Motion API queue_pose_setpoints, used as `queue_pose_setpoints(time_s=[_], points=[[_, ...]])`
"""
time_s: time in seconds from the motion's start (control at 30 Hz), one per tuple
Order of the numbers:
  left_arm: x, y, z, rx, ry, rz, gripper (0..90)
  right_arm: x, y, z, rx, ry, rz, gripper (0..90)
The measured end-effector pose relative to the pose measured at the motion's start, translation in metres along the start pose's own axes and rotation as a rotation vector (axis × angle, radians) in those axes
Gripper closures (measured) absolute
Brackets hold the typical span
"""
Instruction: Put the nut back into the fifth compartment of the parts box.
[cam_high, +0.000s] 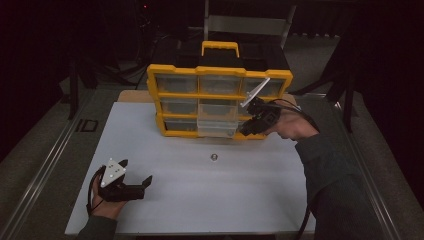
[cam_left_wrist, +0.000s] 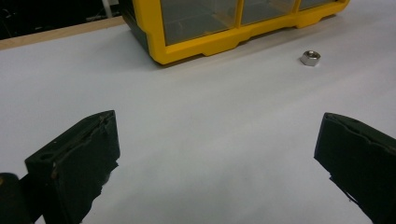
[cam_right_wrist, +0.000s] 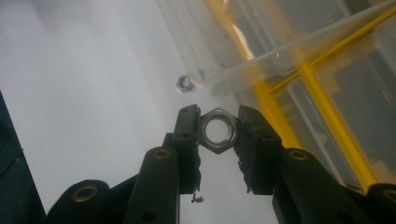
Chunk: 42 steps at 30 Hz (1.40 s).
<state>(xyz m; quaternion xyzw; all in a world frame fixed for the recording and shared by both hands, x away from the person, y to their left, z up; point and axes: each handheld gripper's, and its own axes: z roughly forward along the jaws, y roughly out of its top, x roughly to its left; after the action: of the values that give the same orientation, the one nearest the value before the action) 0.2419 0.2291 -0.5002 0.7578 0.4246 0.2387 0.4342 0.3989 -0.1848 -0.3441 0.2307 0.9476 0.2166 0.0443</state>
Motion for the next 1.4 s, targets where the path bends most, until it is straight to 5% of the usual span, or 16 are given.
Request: queue_pose_setpoints(time_s=[0.67,1.4], points=[[0.0,0.0,0.0,0.002,-0.002,0.001,0.6,-0.008,0.027,-0.023,-0.026,-0.022,0.015,70.1],[0.0,0.0,0.0,0.002,-0.003,0.0,0.6,-0.001,0.062,-0.008,-0.037,-0.021,-0.009,70.1]])
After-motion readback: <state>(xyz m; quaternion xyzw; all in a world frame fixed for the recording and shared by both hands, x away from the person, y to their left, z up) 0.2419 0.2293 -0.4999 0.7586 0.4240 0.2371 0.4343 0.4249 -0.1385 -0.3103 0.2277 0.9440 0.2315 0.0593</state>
